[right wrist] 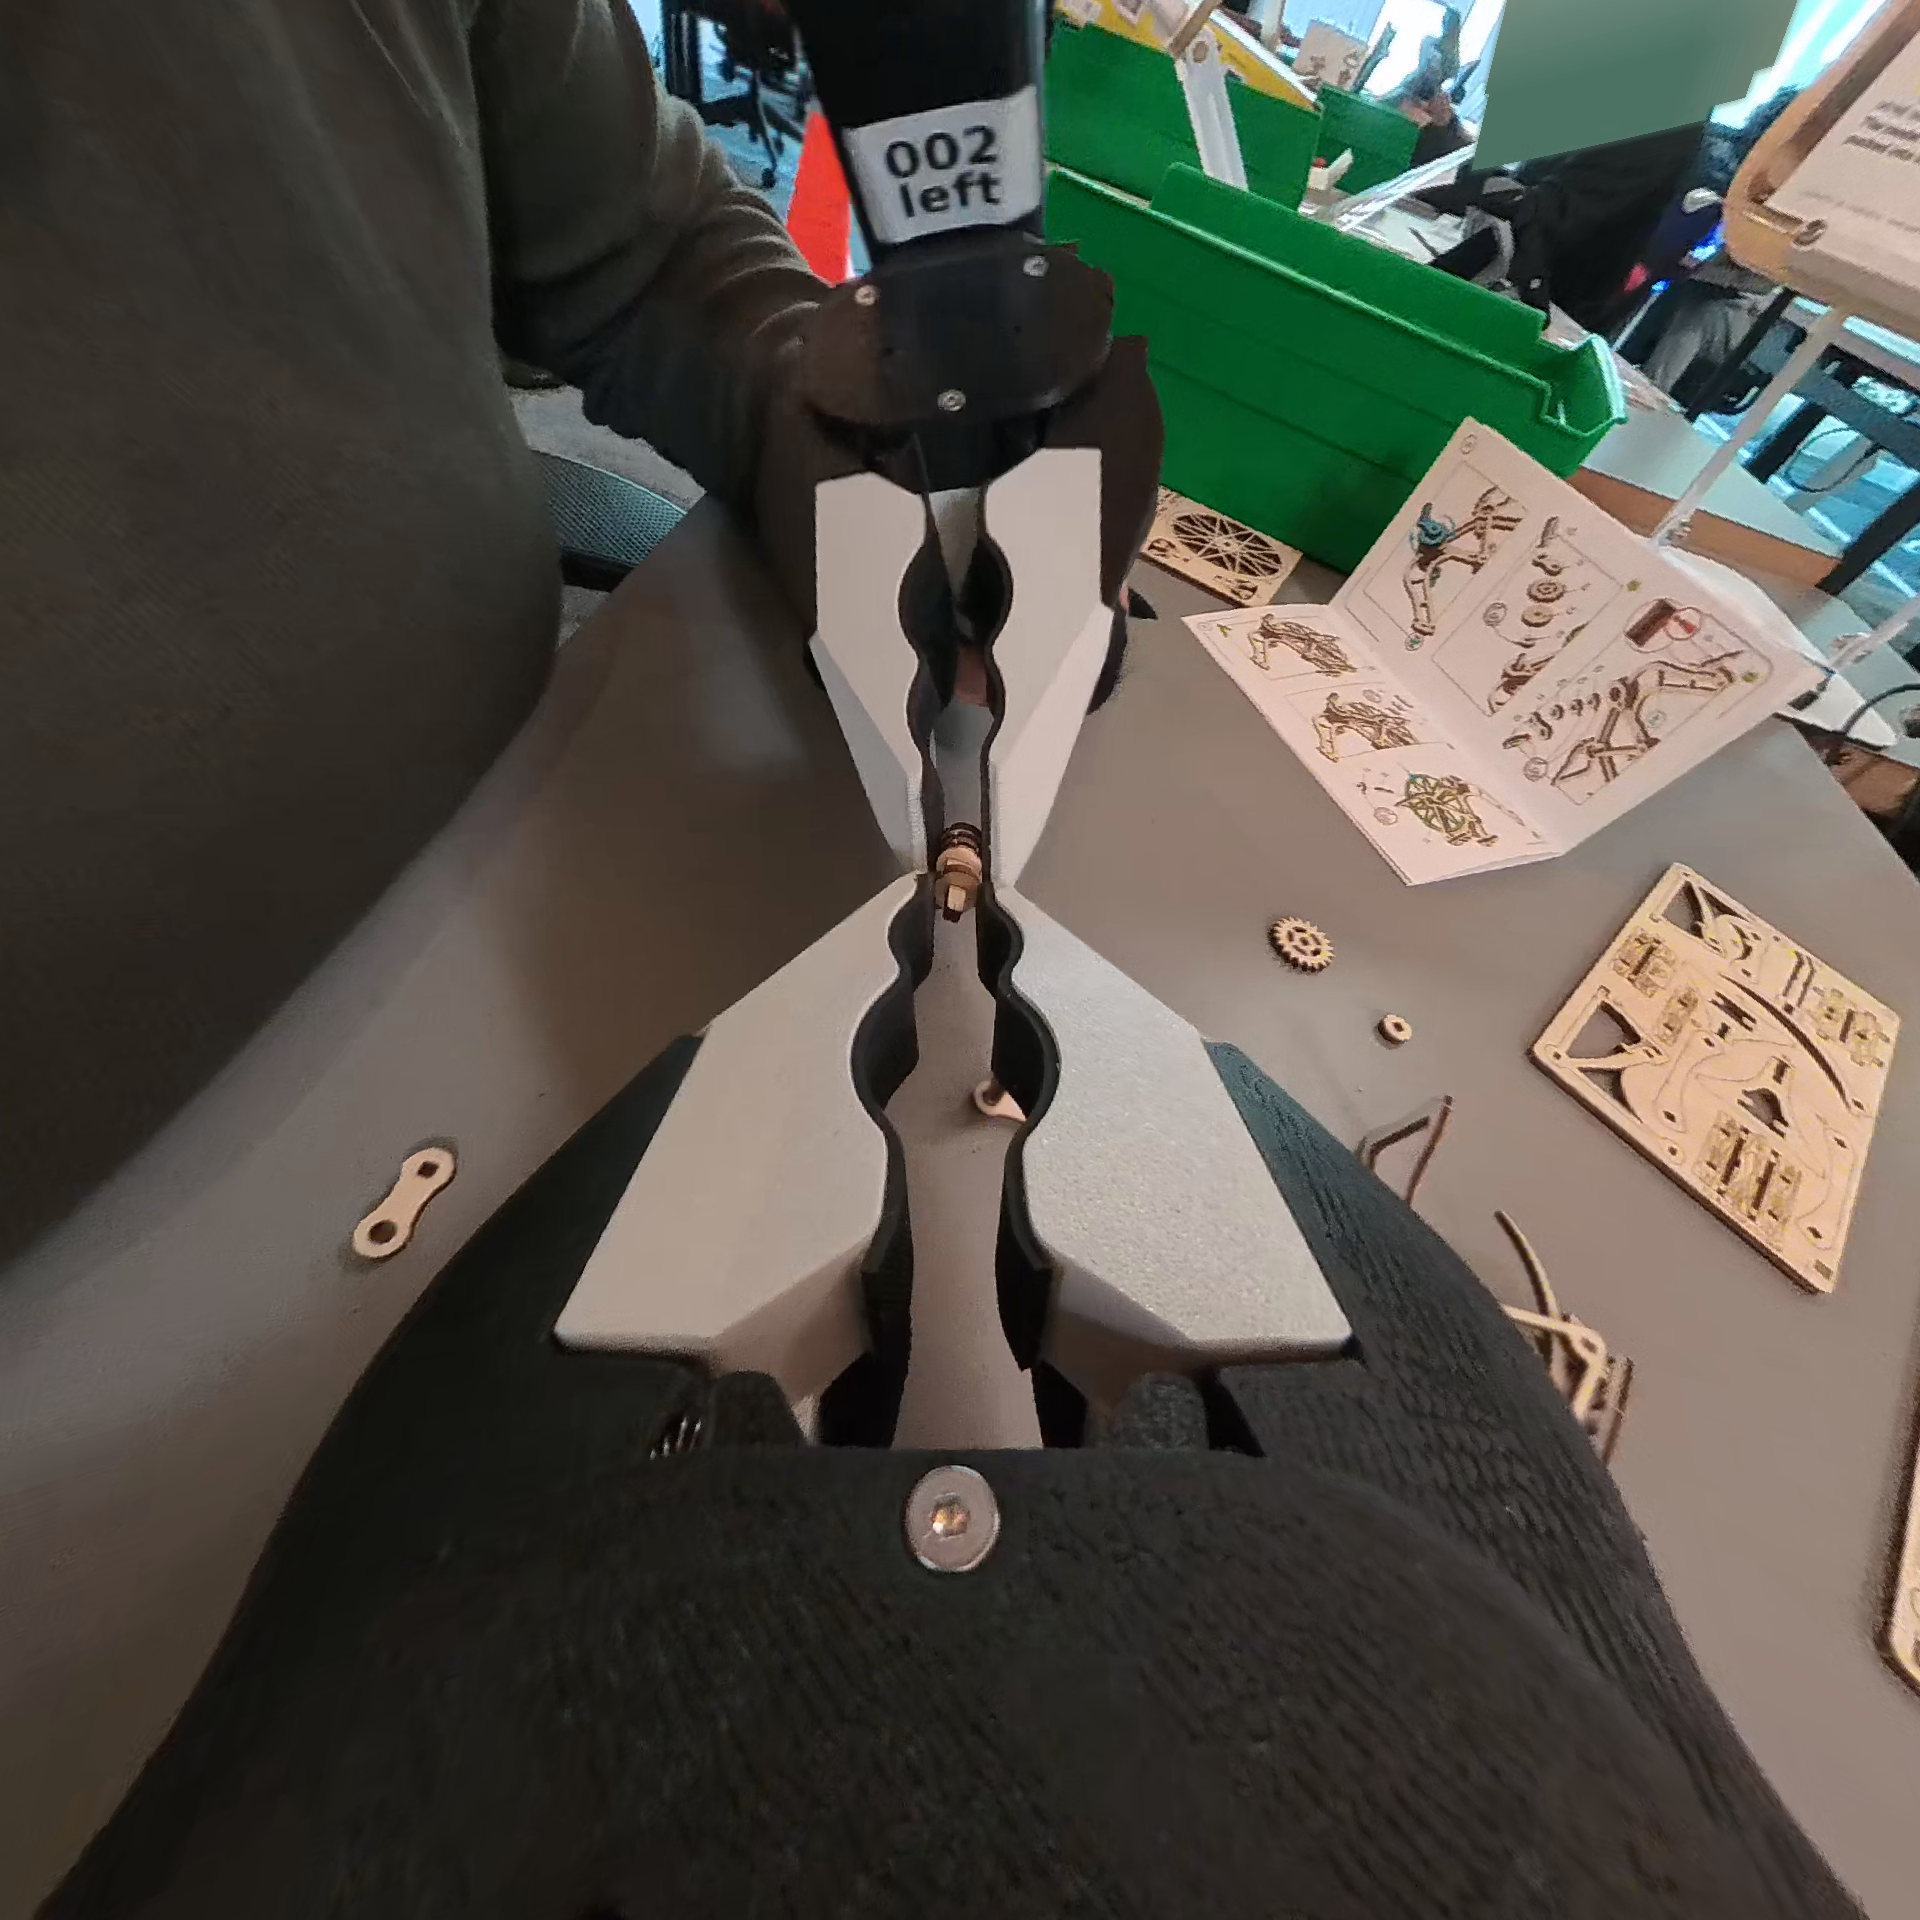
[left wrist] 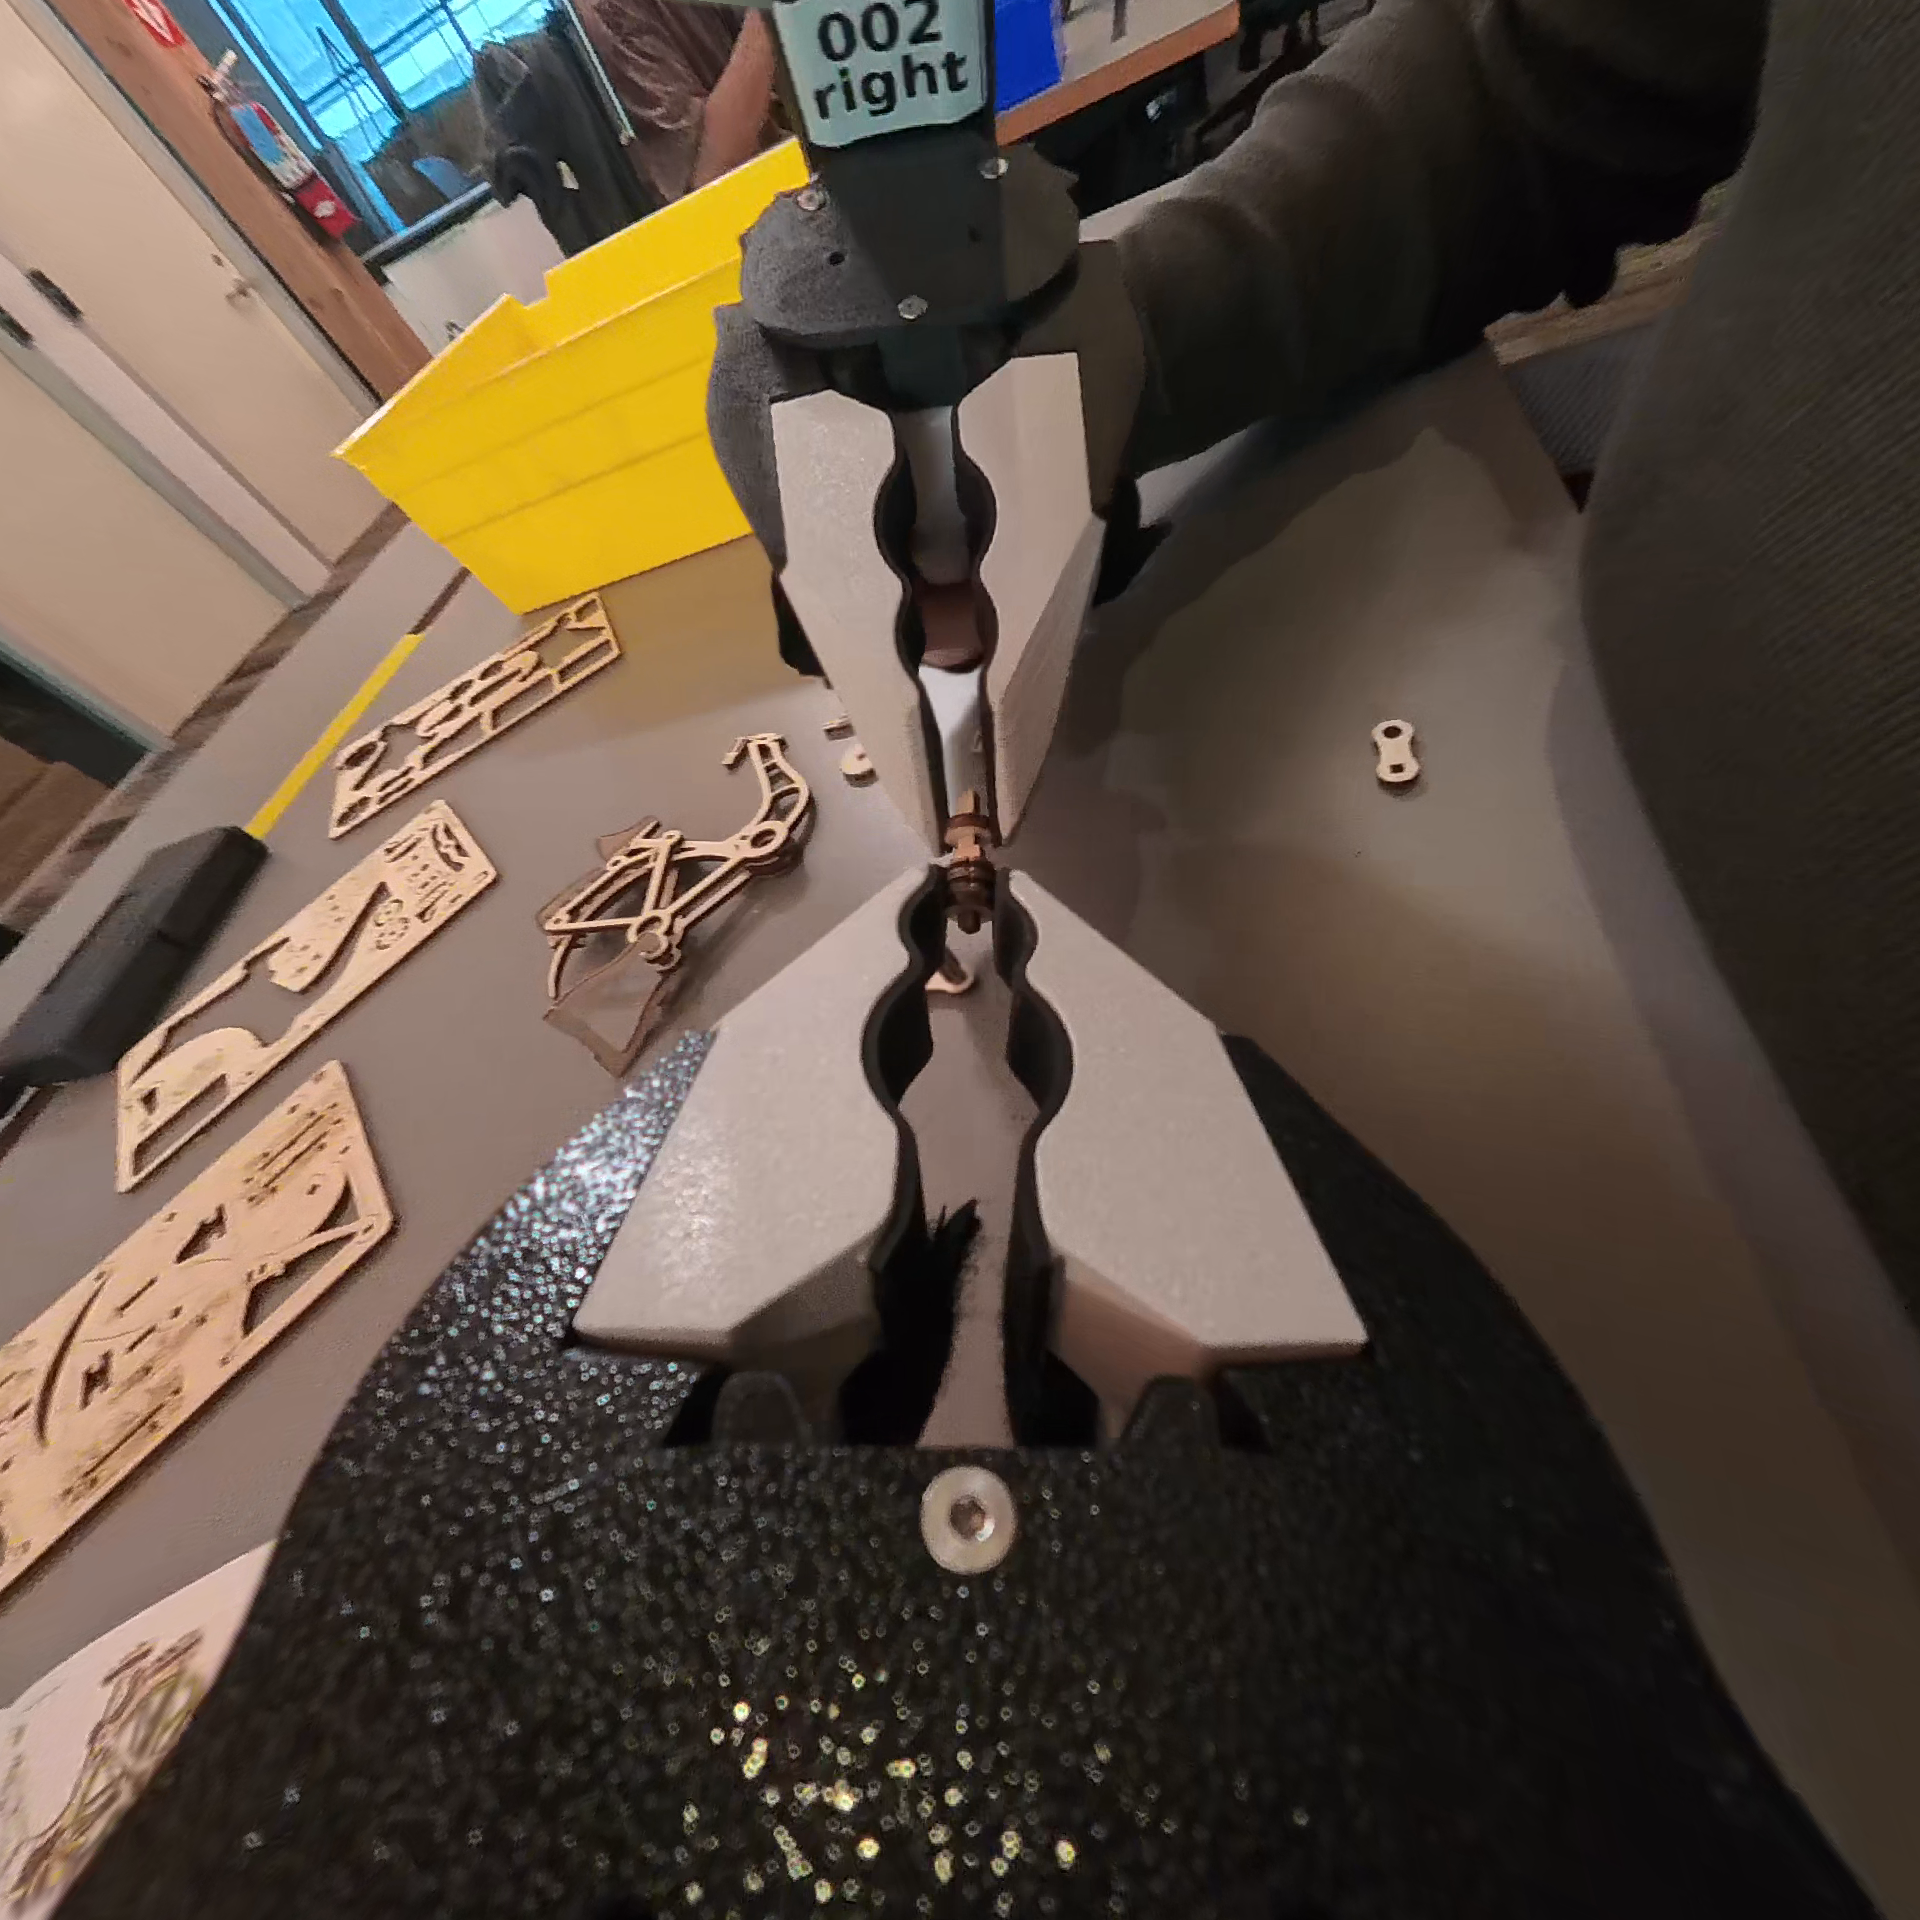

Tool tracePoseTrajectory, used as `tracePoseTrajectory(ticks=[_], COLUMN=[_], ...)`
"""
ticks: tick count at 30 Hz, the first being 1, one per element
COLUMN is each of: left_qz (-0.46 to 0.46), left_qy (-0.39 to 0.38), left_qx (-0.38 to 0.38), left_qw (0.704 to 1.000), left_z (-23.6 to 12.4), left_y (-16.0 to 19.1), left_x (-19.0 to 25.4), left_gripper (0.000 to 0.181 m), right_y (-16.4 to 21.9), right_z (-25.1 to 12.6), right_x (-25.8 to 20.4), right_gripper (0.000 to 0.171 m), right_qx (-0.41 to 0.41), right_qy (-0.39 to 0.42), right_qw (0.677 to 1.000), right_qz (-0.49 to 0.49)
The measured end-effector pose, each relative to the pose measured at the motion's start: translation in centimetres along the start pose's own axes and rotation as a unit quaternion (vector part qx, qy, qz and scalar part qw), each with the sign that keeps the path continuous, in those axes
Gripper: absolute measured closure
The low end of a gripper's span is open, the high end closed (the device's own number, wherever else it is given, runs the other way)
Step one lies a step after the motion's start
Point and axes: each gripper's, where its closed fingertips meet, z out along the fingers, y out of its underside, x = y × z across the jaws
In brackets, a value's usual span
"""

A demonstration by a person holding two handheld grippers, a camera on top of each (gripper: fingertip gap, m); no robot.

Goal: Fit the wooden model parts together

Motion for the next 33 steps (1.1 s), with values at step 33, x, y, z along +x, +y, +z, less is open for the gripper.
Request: tracePoseTrajectory(ticks=[33], left_qz=[-0.023], left_qy=[-0.049], left_qx=[-0.006], left_qw=[0.999], left_z=[-0.7], left_y=[1.5], left_x=[-2.5], left_gripper=[0.174], right_y=[5.5], right_z=[-4.1], right_x=[2.3], right_gripper=[0.125], right_qx=[-0.181], right_qy=[0.046], right_qw=[0.977], right_qz=[0.107])
